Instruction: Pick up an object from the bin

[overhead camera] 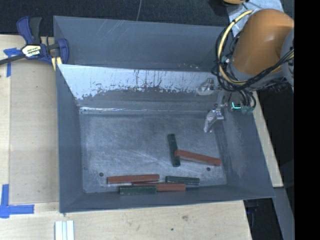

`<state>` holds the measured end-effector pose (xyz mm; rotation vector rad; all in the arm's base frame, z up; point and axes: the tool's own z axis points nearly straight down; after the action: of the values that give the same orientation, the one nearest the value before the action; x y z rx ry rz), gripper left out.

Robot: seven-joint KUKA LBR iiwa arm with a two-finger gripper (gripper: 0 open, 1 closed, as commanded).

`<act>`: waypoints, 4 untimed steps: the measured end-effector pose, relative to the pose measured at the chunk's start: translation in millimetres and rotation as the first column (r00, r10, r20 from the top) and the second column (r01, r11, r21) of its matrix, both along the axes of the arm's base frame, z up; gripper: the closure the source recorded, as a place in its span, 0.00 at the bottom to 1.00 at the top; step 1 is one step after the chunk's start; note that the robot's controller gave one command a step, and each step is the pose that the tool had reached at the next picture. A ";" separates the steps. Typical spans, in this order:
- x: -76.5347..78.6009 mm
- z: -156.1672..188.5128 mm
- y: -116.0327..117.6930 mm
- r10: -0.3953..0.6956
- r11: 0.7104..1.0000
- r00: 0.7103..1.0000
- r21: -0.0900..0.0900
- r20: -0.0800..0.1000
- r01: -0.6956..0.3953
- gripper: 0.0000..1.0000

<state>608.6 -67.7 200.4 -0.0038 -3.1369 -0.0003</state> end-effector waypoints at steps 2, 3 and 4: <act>-12.1 -43.2 6.1 0.028 1.000 0.999 -0.002 0.015 -0.028 0.00; -29.0 -89.6 -1.8 -0.071 0.997 0.997 0.000 0.009 0.071 0.00; -76.8 -124.3 -12.7 0.089 0.996 0.996 -0.003 0.030 -0.089 1.00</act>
Offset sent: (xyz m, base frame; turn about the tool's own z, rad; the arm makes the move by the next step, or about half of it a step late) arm -0.0335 0.0161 -0.1104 -0.0675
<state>531.8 -80.3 76.1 0.1379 -3.1635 0.0028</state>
